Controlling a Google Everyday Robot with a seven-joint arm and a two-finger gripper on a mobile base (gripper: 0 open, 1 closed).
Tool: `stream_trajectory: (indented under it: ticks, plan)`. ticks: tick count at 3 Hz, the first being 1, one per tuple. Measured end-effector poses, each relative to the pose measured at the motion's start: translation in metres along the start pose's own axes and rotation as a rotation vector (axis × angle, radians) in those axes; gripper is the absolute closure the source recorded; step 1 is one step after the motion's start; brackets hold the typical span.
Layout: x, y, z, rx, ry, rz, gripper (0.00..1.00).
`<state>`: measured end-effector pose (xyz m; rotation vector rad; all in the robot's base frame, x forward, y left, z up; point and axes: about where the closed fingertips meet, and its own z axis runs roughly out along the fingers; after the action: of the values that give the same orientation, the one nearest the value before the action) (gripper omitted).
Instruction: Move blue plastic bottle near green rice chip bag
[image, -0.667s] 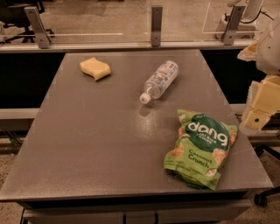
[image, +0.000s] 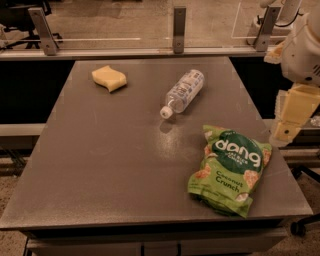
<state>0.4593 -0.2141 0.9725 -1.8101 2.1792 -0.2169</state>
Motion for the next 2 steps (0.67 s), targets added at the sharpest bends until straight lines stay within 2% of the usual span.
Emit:
stream_trajectory:
  ticks: [1, 2]
  plan:
    - [-0.018, -0.059, 0.026, 0.098, 0.075, -0.201, 0.00]
    - [-0.051, -0.108, 0.050, 0.139, 0.095, -0.429, 0.00]
